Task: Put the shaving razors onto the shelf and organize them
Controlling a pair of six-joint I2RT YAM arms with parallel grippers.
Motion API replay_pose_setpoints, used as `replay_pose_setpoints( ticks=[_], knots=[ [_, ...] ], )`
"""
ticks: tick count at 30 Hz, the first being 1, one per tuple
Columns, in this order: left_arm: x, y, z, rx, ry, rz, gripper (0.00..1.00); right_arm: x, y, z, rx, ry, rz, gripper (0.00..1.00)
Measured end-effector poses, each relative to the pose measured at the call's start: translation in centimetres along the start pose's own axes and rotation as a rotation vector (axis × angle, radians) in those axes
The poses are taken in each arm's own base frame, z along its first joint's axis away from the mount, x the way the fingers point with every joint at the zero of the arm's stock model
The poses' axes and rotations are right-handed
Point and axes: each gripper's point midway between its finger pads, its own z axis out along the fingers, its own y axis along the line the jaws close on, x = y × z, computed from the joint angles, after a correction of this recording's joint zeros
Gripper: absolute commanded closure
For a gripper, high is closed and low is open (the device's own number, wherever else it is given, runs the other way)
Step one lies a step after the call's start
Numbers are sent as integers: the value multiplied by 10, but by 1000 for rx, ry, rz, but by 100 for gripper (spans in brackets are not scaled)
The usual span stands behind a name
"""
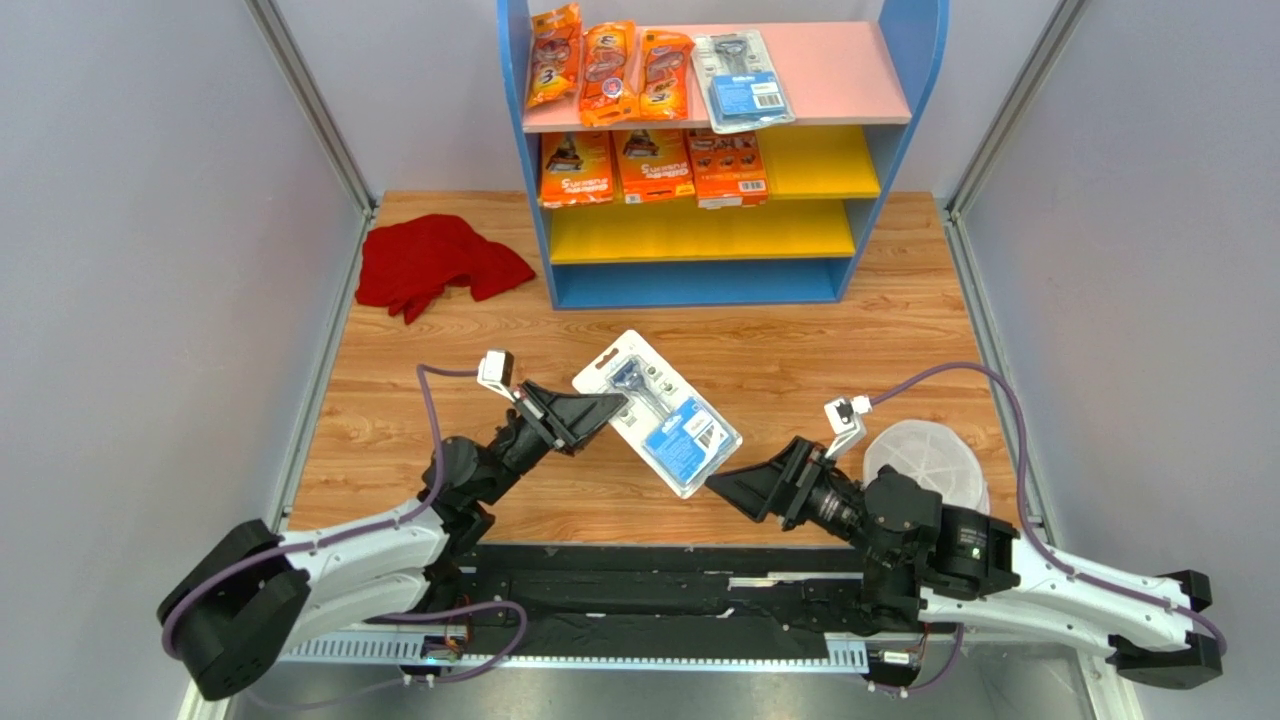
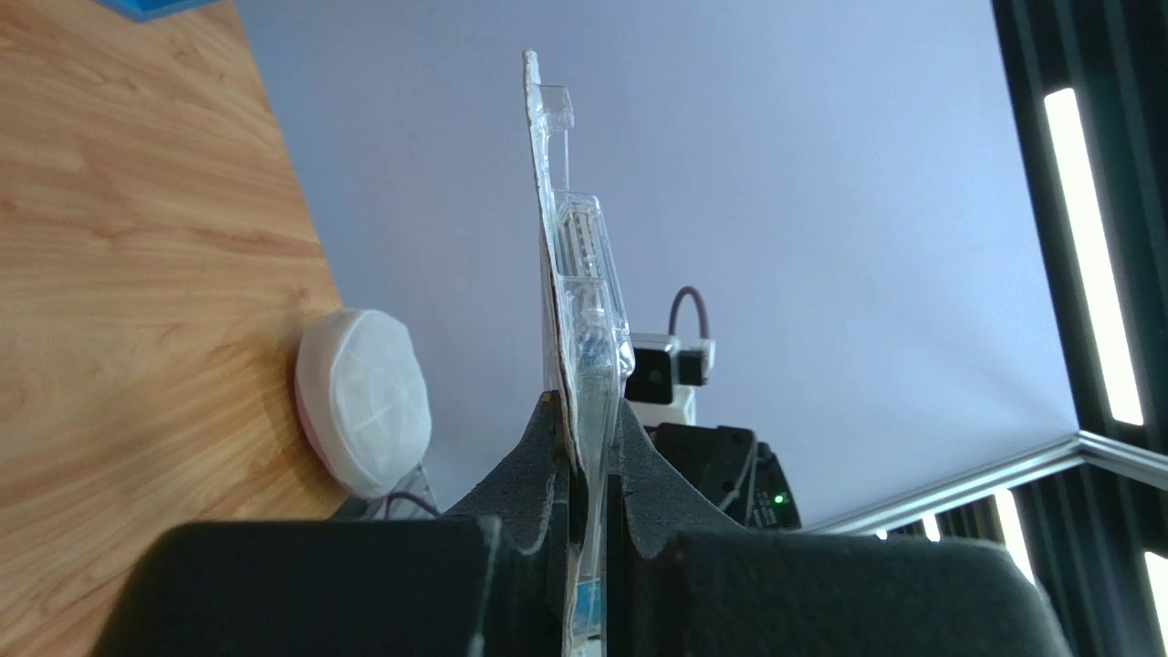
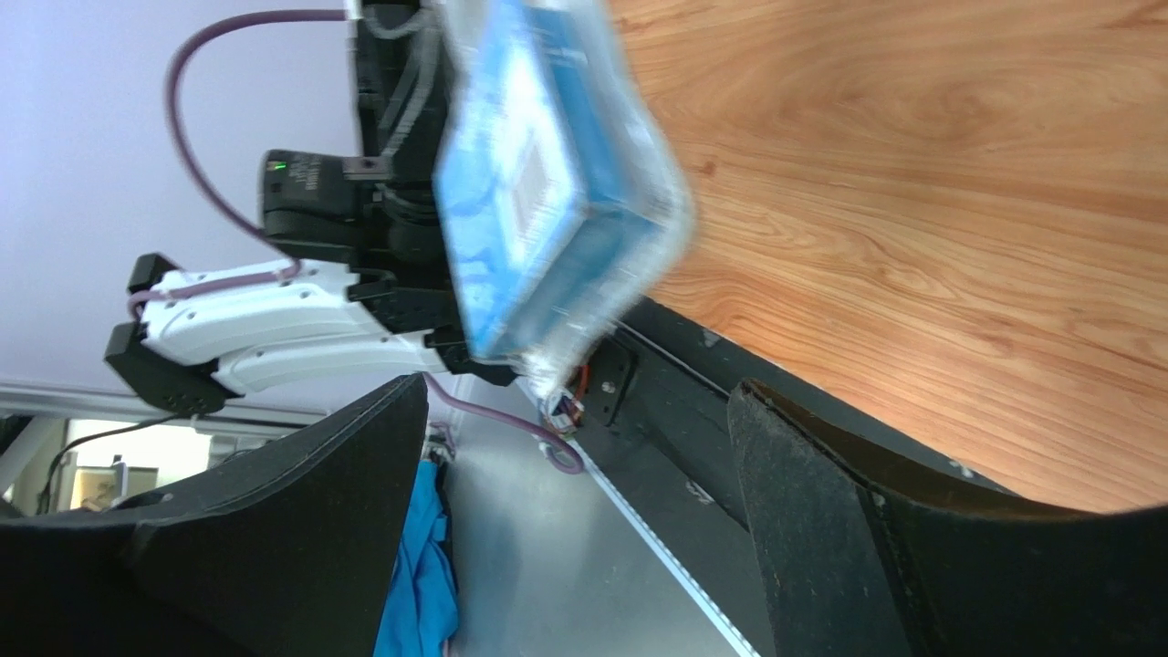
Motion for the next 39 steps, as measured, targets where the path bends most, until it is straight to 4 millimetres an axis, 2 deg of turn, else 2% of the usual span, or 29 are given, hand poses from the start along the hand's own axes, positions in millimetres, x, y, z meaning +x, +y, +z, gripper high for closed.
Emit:
replay_pose_setpoints(
  ticks=[5,10,13,34,39],
  knots=[
    [8,23,3,-69,36,-36,100,-6,23,3,-87,-20,0,18],
    [11,30,3,-90,48,-54,100,-11,35,5,-138,-47,13,29],
    [11,28,3,-83,46,-56,100,-9,34,7,-144,-49,23,34],
    [6,8,1,-14,32,-3,100,2,23,13,-94,-10,78,35],
    [1,-14,-2,54,11,28,100,0,23,8,-61,6,87,34]
  ],
)
